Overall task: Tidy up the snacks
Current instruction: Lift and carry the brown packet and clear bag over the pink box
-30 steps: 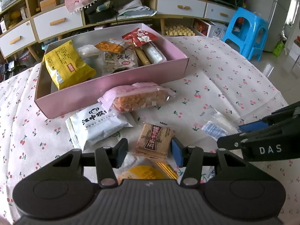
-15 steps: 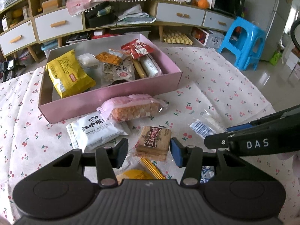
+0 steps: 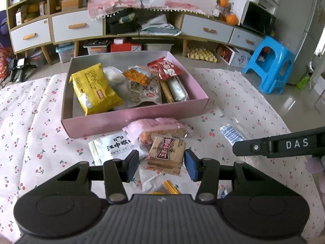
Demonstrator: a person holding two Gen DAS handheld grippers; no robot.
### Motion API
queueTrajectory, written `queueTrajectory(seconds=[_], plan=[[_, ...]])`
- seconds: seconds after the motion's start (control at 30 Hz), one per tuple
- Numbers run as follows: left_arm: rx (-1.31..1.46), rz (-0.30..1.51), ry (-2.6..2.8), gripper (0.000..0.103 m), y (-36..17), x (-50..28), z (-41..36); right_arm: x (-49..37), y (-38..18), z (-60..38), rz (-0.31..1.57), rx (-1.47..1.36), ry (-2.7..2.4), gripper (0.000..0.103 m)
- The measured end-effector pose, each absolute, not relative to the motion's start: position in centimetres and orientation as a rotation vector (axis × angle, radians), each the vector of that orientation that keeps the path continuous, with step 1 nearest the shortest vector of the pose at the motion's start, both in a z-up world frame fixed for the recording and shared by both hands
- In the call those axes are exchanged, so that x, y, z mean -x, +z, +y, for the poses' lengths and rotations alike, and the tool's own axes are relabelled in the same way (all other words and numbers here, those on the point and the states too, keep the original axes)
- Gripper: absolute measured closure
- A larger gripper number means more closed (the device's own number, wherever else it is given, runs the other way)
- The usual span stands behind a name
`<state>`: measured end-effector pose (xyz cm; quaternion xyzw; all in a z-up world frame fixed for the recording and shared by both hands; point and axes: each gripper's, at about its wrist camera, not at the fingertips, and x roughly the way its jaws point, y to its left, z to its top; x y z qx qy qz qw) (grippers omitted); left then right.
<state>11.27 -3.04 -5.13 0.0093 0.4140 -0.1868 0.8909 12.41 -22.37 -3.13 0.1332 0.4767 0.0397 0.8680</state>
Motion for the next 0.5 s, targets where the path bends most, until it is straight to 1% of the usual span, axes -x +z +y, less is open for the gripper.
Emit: queueTrajectory(seconds=[0.2,0.5], plan=[[0.014,0.838,-0.372,0.058,-4.4,-11.4,-2.1,-13.1,-1.9,-22.2,0.958,-0.311,0.095,0.068],[0.092,0.778,-0.326,0.058,-2.5,-12.2,0.3,-14.6,-0.2,-21.8,0.892,-0.442,0.104,0.068]])
